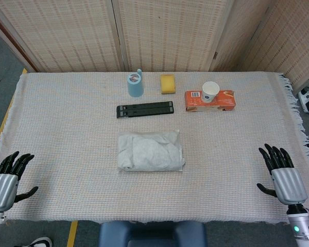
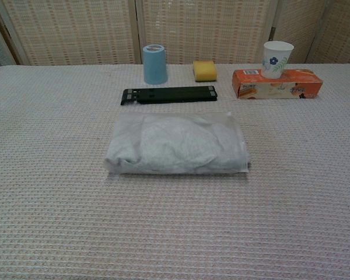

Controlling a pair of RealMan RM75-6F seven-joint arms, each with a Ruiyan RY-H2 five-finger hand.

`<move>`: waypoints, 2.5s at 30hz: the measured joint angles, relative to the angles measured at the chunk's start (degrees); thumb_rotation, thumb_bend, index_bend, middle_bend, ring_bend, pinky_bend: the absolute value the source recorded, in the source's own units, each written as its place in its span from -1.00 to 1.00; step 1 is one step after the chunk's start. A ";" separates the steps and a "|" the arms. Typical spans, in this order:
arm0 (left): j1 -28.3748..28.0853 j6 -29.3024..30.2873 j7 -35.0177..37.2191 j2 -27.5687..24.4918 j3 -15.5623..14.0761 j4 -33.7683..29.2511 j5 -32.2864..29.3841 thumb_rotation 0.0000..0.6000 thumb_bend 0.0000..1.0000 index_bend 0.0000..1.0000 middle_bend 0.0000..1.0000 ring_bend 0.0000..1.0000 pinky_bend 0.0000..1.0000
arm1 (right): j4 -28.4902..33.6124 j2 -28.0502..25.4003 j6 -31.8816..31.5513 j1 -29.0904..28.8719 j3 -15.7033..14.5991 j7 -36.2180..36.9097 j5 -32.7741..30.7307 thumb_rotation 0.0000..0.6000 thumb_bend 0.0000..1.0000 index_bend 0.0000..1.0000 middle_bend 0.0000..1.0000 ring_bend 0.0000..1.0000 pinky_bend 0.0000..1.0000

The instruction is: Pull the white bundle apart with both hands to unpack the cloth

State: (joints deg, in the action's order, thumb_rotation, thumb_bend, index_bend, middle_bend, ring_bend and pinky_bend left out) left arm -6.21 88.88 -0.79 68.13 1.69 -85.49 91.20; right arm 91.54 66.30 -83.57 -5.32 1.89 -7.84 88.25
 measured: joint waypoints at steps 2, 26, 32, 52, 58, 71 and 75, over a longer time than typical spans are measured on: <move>0.02 -0.18 -0.32 -0.05 -0.15 -0.27 0.00 1.00 -0.67 -0.63 -0.61 -0.84 -0.69 | 0.00 -0.01 0.00 -0.02 0.03 -0.03 -0.01 1.00 -0.89 -1.00 -1.00 -1.00 -1.00; -6.47 -0.65 0.76 20.51 -5.39 14.02 19.72 1.00 -0.64 -0.34 1.00 0.87 0.88 | 0.46 -0.87 -1.56 0.78 0.20 1.20 0.28 1.00 -0.89 -1.00 -1.00 -1.00 -1.00; -10.50 -5.05 -1.17 28.79 -3.88 17.66 19.11 1.00 -0.60 -0.20 1.00 1.00 1.00 | 0.28 -0.95 -1.01 0.67 0.35 1.14 -0.19 1.00 -0.89 -1.00 -1.00 -1.00 -1.00; -20.06 -9.80 -5.47 45.08 3.91 35.53 10.36 1.00 -0.36 -0.13 1.00 1.00 1.00 | 0.25 -0.42 2.61 -0.69 1.10 -0.76 -3.66 1.00 -0.89 -1.00 -1.00 -1.00 -1.00; -21.60 -9.28 -4.63 47.25 4.29 40.19 8.92 1.00 -0.36 -0.10 1.00 1.00 1.00 | 0.30 -0.40 3.56 -1.12 0.99 -0.95 -3.96 1.00 -0.89 -1.00 -1.00 -1.00 -1.00; -23.95 -7.68 -1.18 51.66 3.45 49.42 7.42 1.00 -0.23 0.17 1.00 1.00 1.00 | 0.73 -0.69 4.58 -1.50 0.64 -1.29 -4.29 1.00 -0.89 -1.00 -1.00 -1.00 -1.00; -24.75 -7.06 0.08 52.98 2.93 51.77 7.11 1.00 -0.04 0.27 1.00 1.00 1.00 | 0.66 -0.45 4.92 -1.66 0.57 -1.74 -4.42 1.00 -0.89 -1.00 -1.00 -1.00 -1.00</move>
State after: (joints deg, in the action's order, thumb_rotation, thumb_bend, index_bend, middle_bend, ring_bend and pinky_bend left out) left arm -30.96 81.81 -0.71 121.11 4.61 -33.72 98.31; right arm 92.19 65.85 -78.65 -6.98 2.45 -9.58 83.83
